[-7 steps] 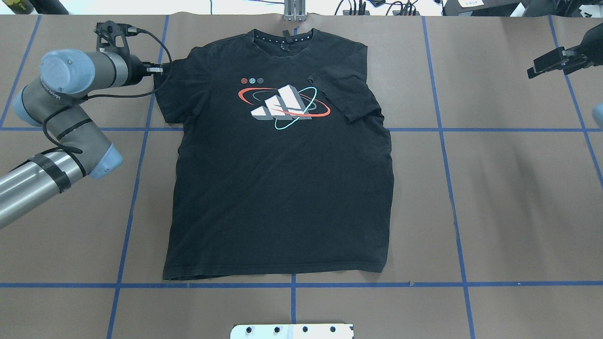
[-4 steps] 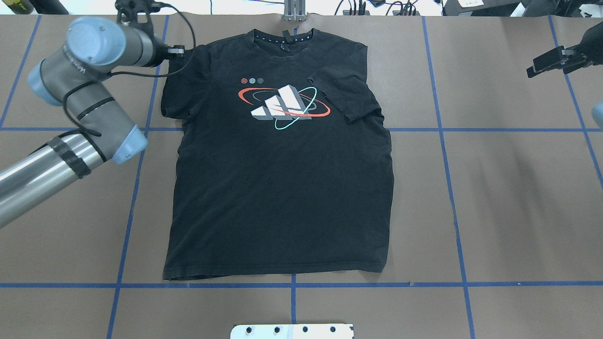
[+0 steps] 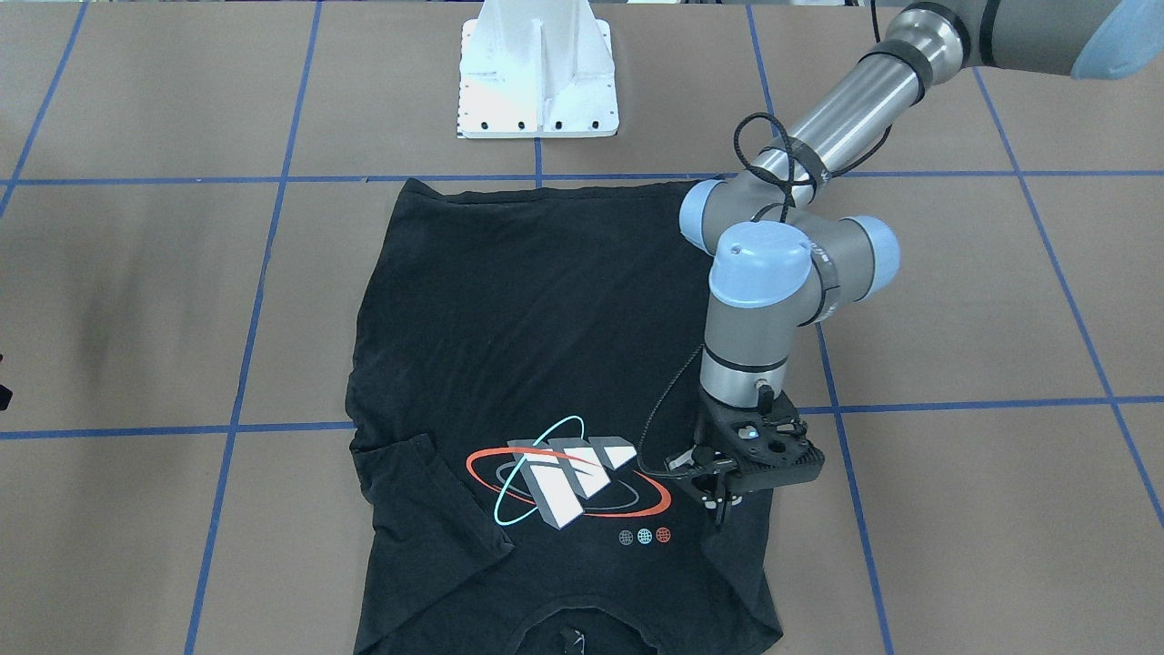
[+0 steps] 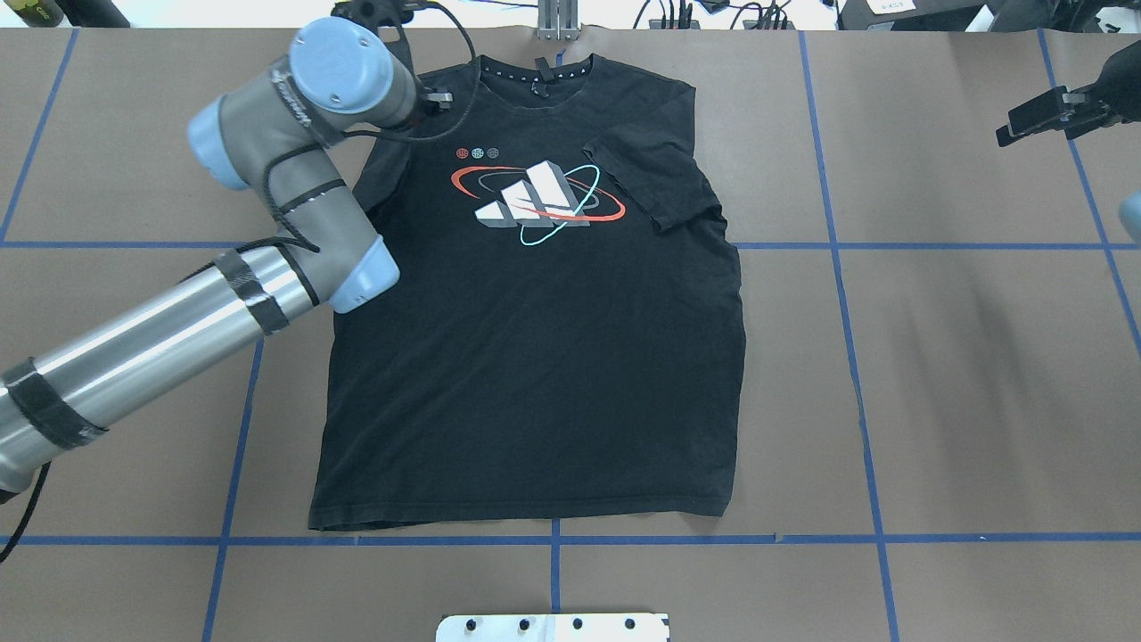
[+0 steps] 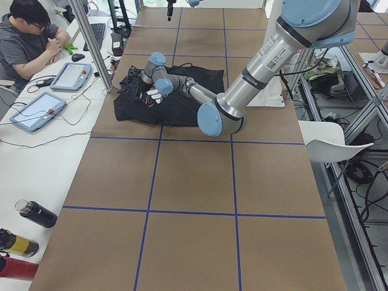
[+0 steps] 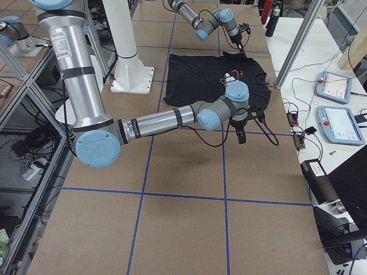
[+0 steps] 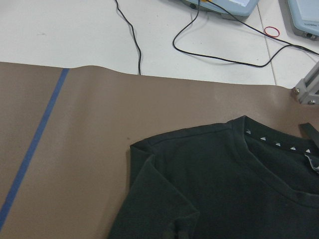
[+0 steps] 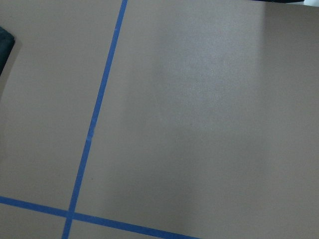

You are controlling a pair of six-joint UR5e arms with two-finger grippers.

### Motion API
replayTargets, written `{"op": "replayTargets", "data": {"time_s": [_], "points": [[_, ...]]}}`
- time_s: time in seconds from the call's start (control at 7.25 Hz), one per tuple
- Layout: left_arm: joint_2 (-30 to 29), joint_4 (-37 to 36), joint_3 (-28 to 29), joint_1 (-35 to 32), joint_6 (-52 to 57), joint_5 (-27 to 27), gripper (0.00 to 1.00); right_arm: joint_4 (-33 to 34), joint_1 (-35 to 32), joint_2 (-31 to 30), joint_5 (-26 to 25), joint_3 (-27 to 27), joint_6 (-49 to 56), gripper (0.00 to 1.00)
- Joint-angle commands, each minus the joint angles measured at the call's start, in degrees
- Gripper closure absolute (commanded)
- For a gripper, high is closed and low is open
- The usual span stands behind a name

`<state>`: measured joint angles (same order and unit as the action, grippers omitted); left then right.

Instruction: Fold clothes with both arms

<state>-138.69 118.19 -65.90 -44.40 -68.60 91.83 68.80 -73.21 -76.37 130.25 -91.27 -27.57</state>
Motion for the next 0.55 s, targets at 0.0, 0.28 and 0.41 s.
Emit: {"op": "replayTargets", "data": {"time_s": [0.0,0.28,0.41], "points": [[-1.8,0.0,2.6,1.5,-1.7,-0.3,1.0,0.0,0.1,0.2,0.0,0.1,0.0,0.0],[-2.4,0.1,3.8,1.5,-1.5,-0.3,1.0,-0.1,0.2,0.3,0.0,0.1,0.0,0.0],[-2.4,0.2,3.8,1.5,-0.8,-0.2,0.52,-0.2,0.4,0.4,0.0,0.0,-0.1,0.0]]}}
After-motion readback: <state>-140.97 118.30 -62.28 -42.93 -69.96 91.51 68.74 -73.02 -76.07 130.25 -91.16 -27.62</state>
